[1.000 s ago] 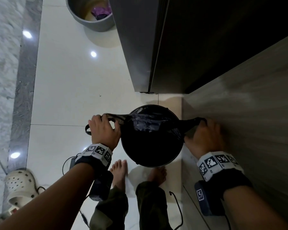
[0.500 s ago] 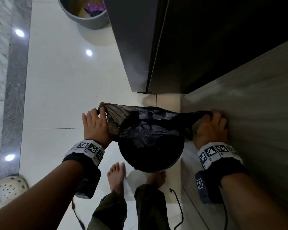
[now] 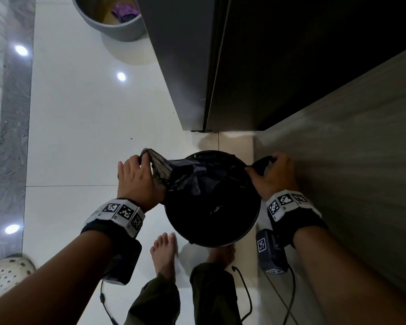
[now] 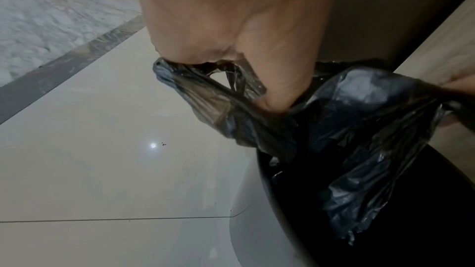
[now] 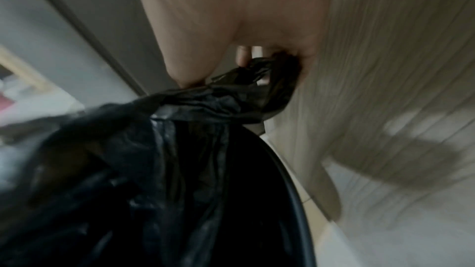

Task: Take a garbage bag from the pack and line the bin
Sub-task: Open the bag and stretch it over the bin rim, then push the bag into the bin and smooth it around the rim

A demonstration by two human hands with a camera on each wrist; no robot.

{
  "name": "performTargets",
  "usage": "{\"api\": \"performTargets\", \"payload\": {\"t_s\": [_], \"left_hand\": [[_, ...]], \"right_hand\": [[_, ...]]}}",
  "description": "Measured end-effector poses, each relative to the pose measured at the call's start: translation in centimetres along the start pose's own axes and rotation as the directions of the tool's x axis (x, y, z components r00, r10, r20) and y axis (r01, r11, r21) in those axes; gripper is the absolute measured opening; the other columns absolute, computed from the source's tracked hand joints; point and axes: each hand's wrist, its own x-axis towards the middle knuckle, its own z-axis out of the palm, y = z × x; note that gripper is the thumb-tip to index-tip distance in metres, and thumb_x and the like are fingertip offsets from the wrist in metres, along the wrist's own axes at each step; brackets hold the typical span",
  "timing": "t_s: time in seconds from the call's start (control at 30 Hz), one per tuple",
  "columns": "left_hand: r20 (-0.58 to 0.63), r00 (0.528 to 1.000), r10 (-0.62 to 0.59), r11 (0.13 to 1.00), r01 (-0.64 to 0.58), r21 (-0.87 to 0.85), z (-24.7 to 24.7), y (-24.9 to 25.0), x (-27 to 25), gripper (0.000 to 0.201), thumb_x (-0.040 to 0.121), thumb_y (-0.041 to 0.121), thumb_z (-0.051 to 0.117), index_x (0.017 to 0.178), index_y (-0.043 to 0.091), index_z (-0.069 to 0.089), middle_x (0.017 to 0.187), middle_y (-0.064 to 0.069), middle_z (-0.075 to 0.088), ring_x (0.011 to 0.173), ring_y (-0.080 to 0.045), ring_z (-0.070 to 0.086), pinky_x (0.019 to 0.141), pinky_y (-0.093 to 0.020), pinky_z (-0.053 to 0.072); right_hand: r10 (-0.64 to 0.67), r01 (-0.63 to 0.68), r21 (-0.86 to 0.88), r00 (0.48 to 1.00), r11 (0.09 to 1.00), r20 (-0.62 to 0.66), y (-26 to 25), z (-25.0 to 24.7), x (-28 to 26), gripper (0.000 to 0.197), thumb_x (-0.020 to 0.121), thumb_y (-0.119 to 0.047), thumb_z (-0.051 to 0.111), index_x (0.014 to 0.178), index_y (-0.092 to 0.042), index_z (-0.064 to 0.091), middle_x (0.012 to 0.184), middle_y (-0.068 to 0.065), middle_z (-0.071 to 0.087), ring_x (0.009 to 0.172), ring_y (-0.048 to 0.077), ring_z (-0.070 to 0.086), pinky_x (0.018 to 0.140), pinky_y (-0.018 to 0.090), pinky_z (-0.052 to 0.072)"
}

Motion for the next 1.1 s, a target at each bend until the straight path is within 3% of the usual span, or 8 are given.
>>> {"api": "performTargets", "payload": {"t_s": [0.13,0.27,0.37,0.5,0.6,0.77,0.9,1.1], "left_hand": [[-0.030,0.996,-0.086,0.988,0.082,-0.127,0.0,0.7,0.6,0.065,0.063,0.044,0.046,0.113,0.002,0.049,0.116,-0.018,0.050,0.115,-0.040,0.040,0.110,-0.054,0.023],[-0.123,0.988,-0.095,0.971,0.065,-0.230,1.1,0.8,1.6,0.038,0.070,0.036,0.048,0.091,0.005,0.056,0.097,-0.013,0.061,0.102,-0.035,0.052,0.104,-0.054,0.031],[-0.139,0.984,-0.110,0.952,0.065,-0.298,1.8,1.1,2.0,0.022,0.080,0.027,0.050,0.084,0.005,0.053,0.090,-0.015,0.059,0.090,-0.037,0.053,0.094,-0.052,0.040],[-0.094,0.990,-0.101,0.922,0.058,-0.383,1.3,1.6,2.5,0.010,0.088,0.012,0.048,0.092,0.002,0.047,0.099,-0.021,0.049,0.074,-0.040,0.053,0.068,-0.051,0.048],[-0.097,0.995,-0.038,0.946,0.005,-0.324,0.7,1.3,2.9,0.019,0.087,0.005,0.047,0.105,0.005,0.052,0.097,-0.020,0.045,0.068,-0.040,0.052,0.060,-0.047,0.047],[-0.053,0.998,0.044,0.986,-0.051,-0.158,-0.1,0.3,3.2,0.042,0.080,-0.001,0.050,0.115,0.019,0.061,0.094,-0.015,0.044,0.059,-0.036,0.051,0.050,-0.034,0.038],[-0.003,1.000,0.028,0.983,-0.028,-0.183,-0.9,1.0,3.3,0.047,0.075,0.035,0.052,0.121,0.027,0.056,0.098,-0.013,0.047,0.066,-0.039,0.058,0.059,-0.042,0.051],[0.032,0.999,-0.017,0.993,0.021,-0.113,-0.1,1.9,4.3,0.082,0.060,0.073,0.033,0.125,0.026,0.055,0.101,-0.015,0.052,0.073,-0.045,0.061,0.072,-0.043,0.050]], "right_hand": [[-0.216,0.218,-0.044,0.975,0.975,0.046,0.4,0.8,0.1,0.064,0.080,-0.025,0.071,0.136,-0.026,0.040,0.151,0.011,0.022,0.135,0.033,0.032,0.103,0.041,0.039],[-0.419,0.428,-0.113,0.903,0.897,0.095,1.9,1.3,1.2,0.017,0.085,-0.025,0.064,0.102,-0.020,0.066,0.146,0.007,0.037,0.130,0.032,0.038,0.104,0.045,0.041],[-0.420,0.424,-0.101,0.905,0.900,0.061,2.6,1.4,1.8,0.012,0.086,-0.023,0.063,0.081,-0.013,0.067,0.134,0.004,0.050,0.123,0.027,0.043,0.101,0.041,0.040],[-0.307,0.310,0.105,0.951,0.945,-0.045,2.1,0.8,1.7,0.021,0.083,-0.013,0.064,0.066,-0.016,0.053,0.112,0.010,0.062,0.107,0.027,0.057,0.089,0.029,0.041],[-0.256,0.250,0.185,0.967,0.950,0.007,1.7,0.6,1.8,0.013,0.087,-0.012,0.060,0.078,-0.020,0.056,0.087,0.006,0.063,0.081,0.026,0.062,0.069,0.029,0.045],[-0.416,0.416,0.053,0.909,0.908,-0.023,2.0,0.7,2.6,0.028,0.088,0.006,0.050,0.088,-0.011,0.073,0.102,0.011,0.062,0.088,0.025,0.060,0.080,0.027,0.044],[-0.455,0.456,-0.005,0.889,0.890,0.054,2.0,1.2,3.5,0.031,0.089,0.003,0.049,0.108,-0.008,0.071,0.110,0.011,0.061,0.093,0.029,0.062,0.089,0.035,0.050],[-0.206,0.216,-0.024,0.955,0.976,0.215,0.5,1.1,4.2,0.038,0.089,-0.046,0.050,0.114,-0.022,0.066,0.109,-0.001,0.051,0.103,0.021,0.053,0.093,0.032,0.042]]}}
